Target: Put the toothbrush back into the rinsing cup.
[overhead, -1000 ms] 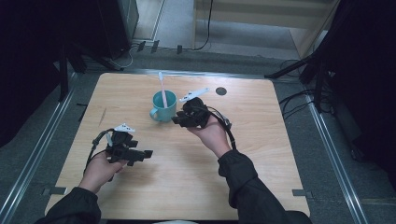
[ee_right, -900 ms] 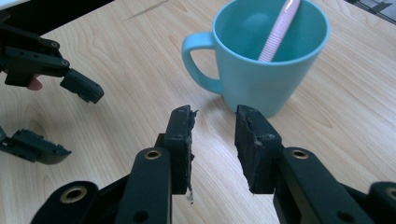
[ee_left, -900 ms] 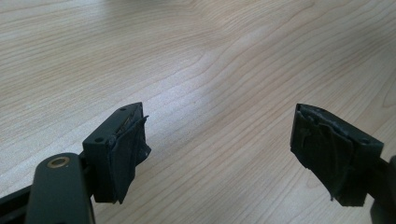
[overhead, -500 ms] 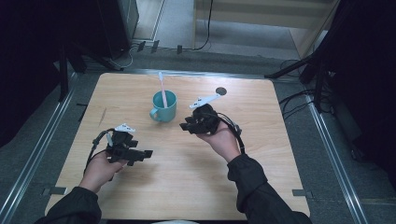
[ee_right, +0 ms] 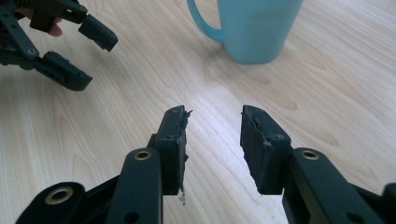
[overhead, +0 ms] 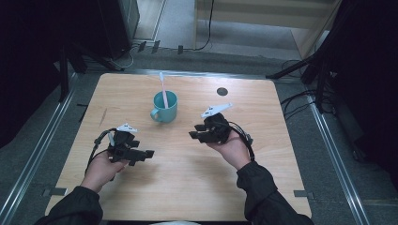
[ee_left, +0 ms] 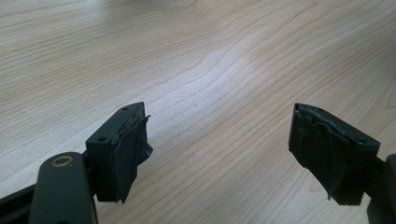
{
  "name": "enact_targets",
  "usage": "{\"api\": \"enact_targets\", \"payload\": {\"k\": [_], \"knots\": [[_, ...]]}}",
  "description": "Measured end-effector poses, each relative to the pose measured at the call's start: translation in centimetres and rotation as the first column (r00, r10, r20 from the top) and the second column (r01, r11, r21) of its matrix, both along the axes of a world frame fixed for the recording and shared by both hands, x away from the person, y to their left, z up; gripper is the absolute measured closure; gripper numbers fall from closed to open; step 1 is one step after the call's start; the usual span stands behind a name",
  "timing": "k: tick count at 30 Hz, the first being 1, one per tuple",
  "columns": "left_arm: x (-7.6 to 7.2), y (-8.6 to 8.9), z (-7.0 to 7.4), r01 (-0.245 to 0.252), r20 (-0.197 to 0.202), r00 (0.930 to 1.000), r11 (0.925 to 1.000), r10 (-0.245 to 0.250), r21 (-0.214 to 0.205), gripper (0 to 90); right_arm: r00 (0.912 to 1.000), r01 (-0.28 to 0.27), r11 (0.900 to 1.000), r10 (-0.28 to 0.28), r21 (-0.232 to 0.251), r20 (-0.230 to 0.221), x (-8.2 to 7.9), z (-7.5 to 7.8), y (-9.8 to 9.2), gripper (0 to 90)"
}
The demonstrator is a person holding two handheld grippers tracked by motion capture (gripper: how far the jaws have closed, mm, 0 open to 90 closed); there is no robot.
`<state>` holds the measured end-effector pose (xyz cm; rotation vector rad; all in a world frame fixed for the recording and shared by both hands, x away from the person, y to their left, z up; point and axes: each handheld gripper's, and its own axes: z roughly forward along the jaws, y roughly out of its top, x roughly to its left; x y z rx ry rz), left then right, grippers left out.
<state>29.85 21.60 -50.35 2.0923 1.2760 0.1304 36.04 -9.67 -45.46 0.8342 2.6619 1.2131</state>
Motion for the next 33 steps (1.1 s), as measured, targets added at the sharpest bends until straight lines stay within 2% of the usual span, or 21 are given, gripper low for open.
{"api": "enact_targets", "payload": {"k": [15, 16, 22, 26, 33], "knots": [[0.2, 0.0, -0.1, 0.011, -0.002, 0.9999, 0.9999, -0.011, 0.009, 19.6, 0.9999, 0.013, 0.9999, -0.013, -0.002, -0.005, -1.5, -1.4, -3.1, 53.0], [0.2, 0.0, -0.1, 0.014, -0.001, 0.9999, 0.9998, -0.014, 0.015, 19.5, 0.9998, 0.015, 0.9999, -0.015, -0.005, -0.015, -1.6, -1.6, -3.4, 51.4], [0.2, -0.1, -0.2, 0.017, 0.001, 0.9998, 0.9993, -0.017, 0.034, 19.6, 0.9994, 0.026, 0.9996, -0.026, -0.014, -0.023, -1.9, -2.2, -4.1, 50.8], [0.1, -0.2, -0.2, 0.014, 0.004, 0.9999, 0.9992, -0.014, 0.038, 19.6, 0.9988, 0.038, 0.9993, -0.038, -0.005, -0.032, -1.8, -2.4, -4.5, 50.7], [-0.1, -0.1, -0.5, 0.036, 0.009, 0.9993, 0.9968, -0.037, 0.071, 19.4, 0.998, 0.052, 0.9986, -0.052, 0.01, -0.036, -1.6, -2.5, -4.6, 49.6]]}}
